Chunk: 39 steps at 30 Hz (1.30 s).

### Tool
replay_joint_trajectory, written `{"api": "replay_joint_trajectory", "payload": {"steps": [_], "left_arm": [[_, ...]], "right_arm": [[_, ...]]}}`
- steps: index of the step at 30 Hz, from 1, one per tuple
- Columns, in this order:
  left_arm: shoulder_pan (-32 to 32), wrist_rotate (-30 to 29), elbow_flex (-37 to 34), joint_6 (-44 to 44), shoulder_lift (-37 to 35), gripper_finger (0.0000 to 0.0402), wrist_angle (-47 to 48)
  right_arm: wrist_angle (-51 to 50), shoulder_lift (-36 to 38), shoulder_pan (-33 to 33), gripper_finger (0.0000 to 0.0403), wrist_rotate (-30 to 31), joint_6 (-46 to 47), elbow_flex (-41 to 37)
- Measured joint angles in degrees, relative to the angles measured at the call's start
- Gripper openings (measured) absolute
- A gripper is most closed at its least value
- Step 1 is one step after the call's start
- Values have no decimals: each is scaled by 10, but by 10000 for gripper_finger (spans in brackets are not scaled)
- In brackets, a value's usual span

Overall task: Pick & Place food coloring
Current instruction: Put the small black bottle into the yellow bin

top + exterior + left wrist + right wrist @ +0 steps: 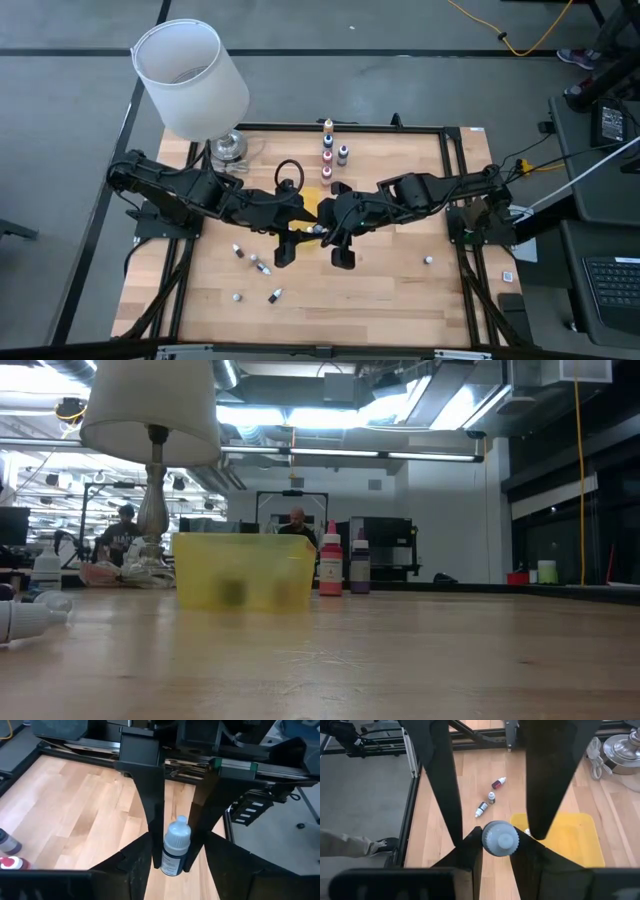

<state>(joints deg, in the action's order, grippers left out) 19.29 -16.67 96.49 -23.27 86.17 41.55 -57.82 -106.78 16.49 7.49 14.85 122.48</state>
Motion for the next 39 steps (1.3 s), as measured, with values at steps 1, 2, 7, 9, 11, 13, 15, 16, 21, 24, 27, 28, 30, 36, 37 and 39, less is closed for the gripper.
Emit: {"api": "replay_joint_trajectory", "payload": {"steps": [1,2,7,9,11,13,15,16,21,24,27,28,30,36,37,39], "left_arm": [[0,0,0,0,0,169,-1],[0,-1,0,0,0,163,-2],[0,-5,0,-4,0,135,-4],[1,-13,0,-9,0,125,-5],[1,-16,0,-10,0,115,-5],[0,-18,0,-10,0,104,-5],[0,-19,0,-10,0,92,-6],[0,-19,0,-10,0,86,-6],[0,-19,0,-7,0,58,-6],[0,-19,0,-4,0,48,-6],[0,-18,0,-4,-1,47,-6],[0,-19,0,-4,-1,47,-6],[0,-18,0,-4,-1,47,-6],[0,-17,0,-1,-1,42,-6],[1,-17,0,-1,-1,39,-8],[0,-16,0,-1,0,33,-10]], "right_arm": [[0,0,-1,86,0,0,0],[0,0,-1,86,0,0,0],[0,0,-2,86,1,-2,0],[0,0,-2,86,1,-2,0],[0,0,-3,86,1,-2,0],[0,0,-3,86,1,-3,0],[0,0,-3,86,1,-3,0],[1,0,-2,86,1,-3,0],[0,0,-3,86,-1,-2,0],[-1,0,-3,86,-1,-2,0],[-1,0,-3,86,-1,-2,0],[-1,0,-4,86,0,-1,0],[-1,0,-6,86,0,-1,0],[0,0,-10,96,0,-1,0],[6,0,-11,98,1,-2,0],[16,0,-11,104,7,-12,0]]}}
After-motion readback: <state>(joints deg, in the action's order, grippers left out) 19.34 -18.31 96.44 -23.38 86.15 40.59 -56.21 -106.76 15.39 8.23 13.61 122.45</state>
